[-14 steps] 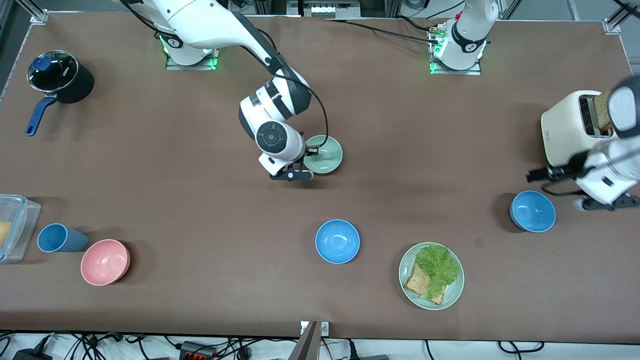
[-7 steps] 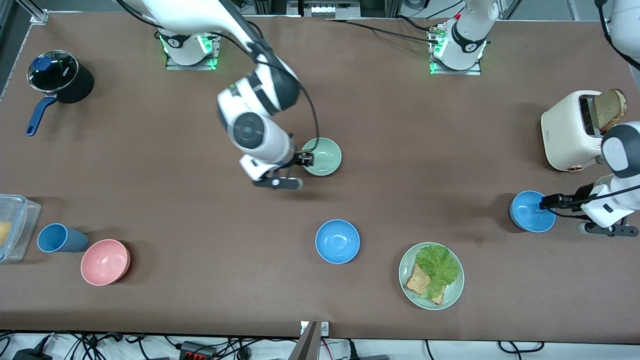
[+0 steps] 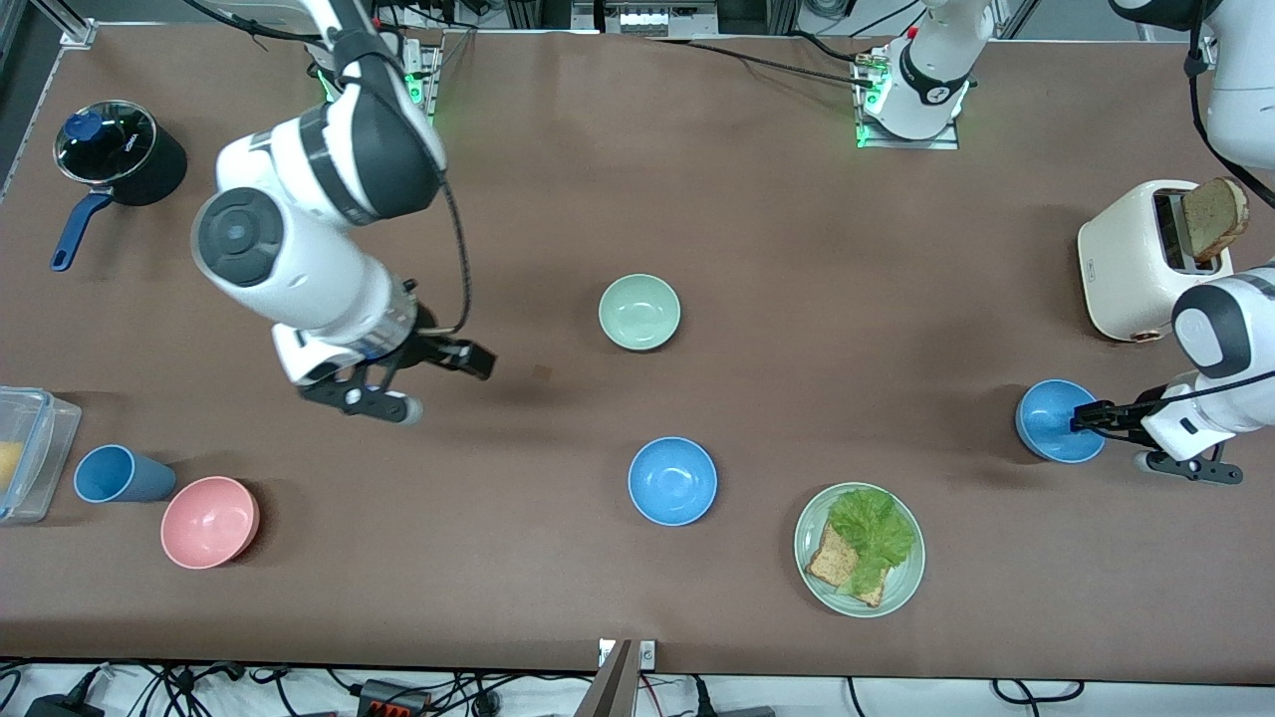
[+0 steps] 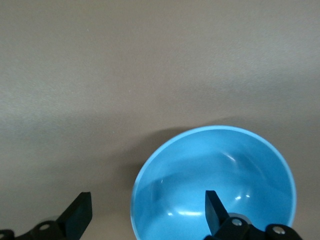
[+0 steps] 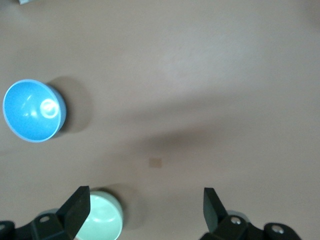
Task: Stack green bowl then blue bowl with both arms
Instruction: 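Release the green bowl with the right gripper while the left gripper grasps the blue bowl, then carry the blue bowl with the left gripper over the green bowl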
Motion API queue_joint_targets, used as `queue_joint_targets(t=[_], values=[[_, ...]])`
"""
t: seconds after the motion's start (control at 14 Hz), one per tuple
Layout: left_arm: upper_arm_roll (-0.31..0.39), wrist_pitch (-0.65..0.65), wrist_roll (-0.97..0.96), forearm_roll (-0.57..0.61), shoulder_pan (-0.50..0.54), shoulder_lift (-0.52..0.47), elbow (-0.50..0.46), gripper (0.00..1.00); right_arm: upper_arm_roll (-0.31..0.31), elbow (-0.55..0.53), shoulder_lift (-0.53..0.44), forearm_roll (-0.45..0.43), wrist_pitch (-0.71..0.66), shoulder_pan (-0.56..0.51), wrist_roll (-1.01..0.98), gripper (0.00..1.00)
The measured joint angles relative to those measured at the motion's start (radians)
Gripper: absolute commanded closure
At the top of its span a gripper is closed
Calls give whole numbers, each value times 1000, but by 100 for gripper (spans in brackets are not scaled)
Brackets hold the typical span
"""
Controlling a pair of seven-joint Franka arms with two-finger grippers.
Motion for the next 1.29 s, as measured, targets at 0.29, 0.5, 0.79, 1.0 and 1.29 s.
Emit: queue_joint_targets(t=[0.29, 0.5, 0.79, 1.0, 1.29], values=[[-1, 6, 2, 0, 1, 14, 0, 73, -96, 21, -19, -1, -43, -12, -91, 0], [-3, 6, 2, 0, 1, 14, 0, 99, -40, 22, -60, -47, -78, -158, -179, 0], [-18, -45, 2, 0, 0, 10, 12, 100, 182, 21, -135, -208, -100, -446, -312, 0], [-67, -168, -6, -1, -1, 0, 33, 100, 202, 13, -187, -211, -148, -540, -453, 0], [-240, -392, -69, -2, -2, -115, 51, 100, 163, 6, -223, -211, -204, -566, -549, 0]])
